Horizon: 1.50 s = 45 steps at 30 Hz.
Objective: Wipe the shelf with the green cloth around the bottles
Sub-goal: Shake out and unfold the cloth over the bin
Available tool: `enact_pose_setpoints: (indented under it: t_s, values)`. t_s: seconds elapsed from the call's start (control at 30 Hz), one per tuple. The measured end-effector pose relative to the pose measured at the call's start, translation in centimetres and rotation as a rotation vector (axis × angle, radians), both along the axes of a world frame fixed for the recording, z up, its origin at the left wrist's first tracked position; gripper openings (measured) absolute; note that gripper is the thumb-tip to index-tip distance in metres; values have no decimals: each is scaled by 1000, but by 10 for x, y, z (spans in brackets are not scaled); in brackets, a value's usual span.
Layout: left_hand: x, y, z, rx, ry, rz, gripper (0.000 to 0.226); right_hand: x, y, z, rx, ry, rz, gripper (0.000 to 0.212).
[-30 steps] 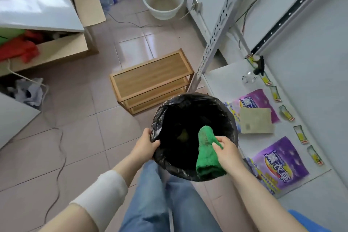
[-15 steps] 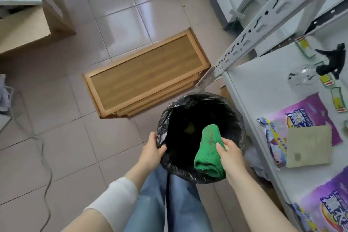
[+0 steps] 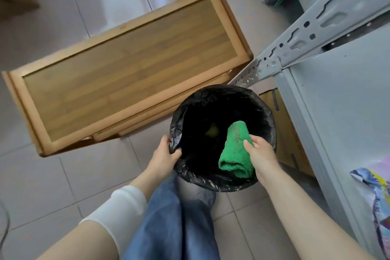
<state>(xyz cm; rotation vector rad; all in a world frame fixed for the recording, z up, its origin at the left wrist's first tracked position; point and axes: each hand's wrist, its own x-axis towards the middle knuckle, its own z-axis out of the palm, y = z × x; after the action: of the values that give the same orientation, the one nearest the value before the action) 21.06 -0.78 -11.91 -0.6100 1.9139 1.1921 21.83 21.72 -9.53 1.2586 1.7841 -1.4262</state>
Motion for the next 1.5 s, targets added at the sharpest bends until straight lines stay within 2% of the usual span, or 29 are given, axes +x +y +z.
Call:
enact_pose_setpoints:
  t_s: [0.23, 0.37, 0.5, 0.67, 0.73, 0.8, 0.9, 0.97, 1.03, 1.1, 1.2, 1.3, 1.5]
  values:
    - [-9, 16, -20, -2, -27, -23, 25, -11, 7, -14, -200, 8, -131, 35]
    - [-9, 24, -28, 0, -24, -56, 34, -8, 6, -22, -297, -20, -292, 35]
    - [-6, 30, -29, 0, -52, -34, 31, -3, -1, -19, -430, -54, -418, 32]
    - [0, 33, -6, 104, -196, 197, 66, 2, -12, 0, -514, -92, -604, 35]
    - [5, 31, 9, 55, -198, 218, 75, 3, -17, 16, -560, -101, -643, 36]
    - [11, 31, 36, -2, -78, 201, 66, 6, -22, 35, -589, -105, -685, 37]
    - [17, 34, 91, 24, 190, 186, 28, 11, -30, 77, -685, -92, -749, 30]
    - [19, 39, 129, 39, 256, 145, 15, 14, -35, 115, -805, -16, -799, 20]
    - [19, 43, 162, 41, 217, 157, 5, 20, -38, 149, -859, 60, -847, 32]
    - [21, 46, 190, 60, 114, 217, 9, 27, -39, 182, -851, 59, -858, 17]
    - [23, 55, 228, 152, -8, 262, 25, 42, -37, 218, -807, 48, -785, 30]
    - [25, 67, 263, 246, -95, 277, 26, 51, -38, 249, -767, 96, -693, 30]
    - [25, 83, 314, 386, -34, 390, 21, 55, -31, 306, -733, 209, -612, 31]
